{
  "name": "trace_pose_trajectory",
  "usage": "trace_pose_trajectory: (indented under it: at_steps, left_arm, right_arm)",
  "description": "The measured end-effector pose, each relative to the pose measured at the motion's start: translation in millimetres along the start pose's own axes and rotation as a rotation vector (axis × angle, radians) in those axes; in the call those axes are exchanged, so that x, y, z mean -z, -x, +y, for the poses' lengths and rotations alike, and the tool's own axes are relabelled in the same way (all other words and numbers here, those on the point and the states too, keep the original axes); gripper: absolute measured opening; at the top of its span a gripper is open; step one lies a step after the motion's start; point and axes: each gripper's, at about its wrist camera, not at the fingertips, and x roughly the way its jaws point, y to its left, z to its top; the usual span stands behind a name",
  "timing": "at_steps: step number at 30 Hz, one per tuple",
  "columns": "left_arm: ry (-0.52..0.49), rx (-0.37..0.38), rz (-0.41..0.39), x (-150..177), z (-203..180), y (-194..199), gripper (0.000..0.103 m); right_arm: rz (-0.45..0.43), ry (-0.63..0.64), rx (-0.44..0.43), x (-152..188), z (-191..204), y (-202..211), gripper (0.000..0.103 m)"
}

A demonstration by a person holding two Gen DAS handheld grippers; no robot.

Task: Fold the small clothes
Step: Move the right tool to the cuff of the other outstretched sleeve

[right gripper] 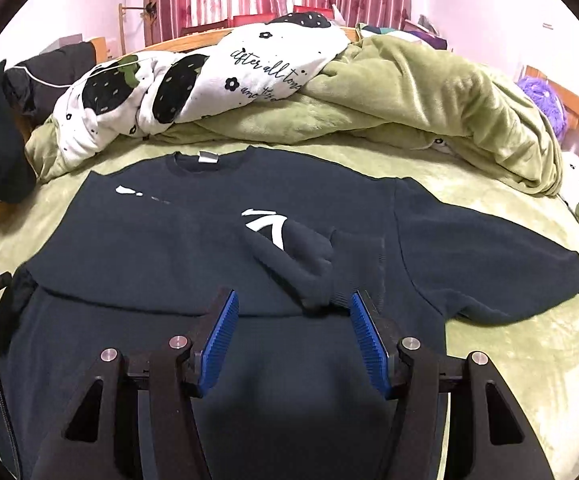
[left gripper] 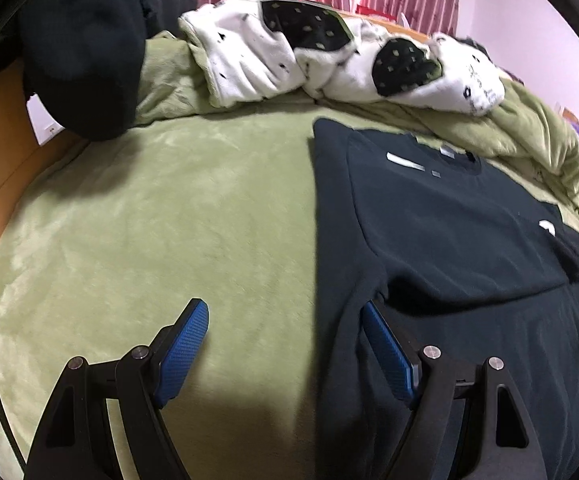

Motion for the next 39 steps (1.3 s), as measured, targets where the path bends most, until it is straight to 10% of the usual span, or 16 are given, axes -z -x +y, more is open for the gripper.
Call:
trace_pose_trajectory:
  at_steps: [15, 24, 39]
  left_arm:
    - [-0.195, -0.296, -0.027, -3.9, -51.7, -37.4, 0.078]
    - [-0.002, -0.273, 0.010, -3.1, 2.7, -34.7, 0.080]
    - [0.030, -0.288, -0.025, 9.5, -4.1, 30.4, 0.080]
  right_arm:
    - [0.017, -0.006, 0.035, 32.8, -28.8, -7.5, 0.057]
    - [0.006, -0.012, 0.095, 29.5, -42.1, -12.2, 0.057]
    - [-0.038, -0.072, 0.074, 19.1, -73.9, 28.6, 0.057]
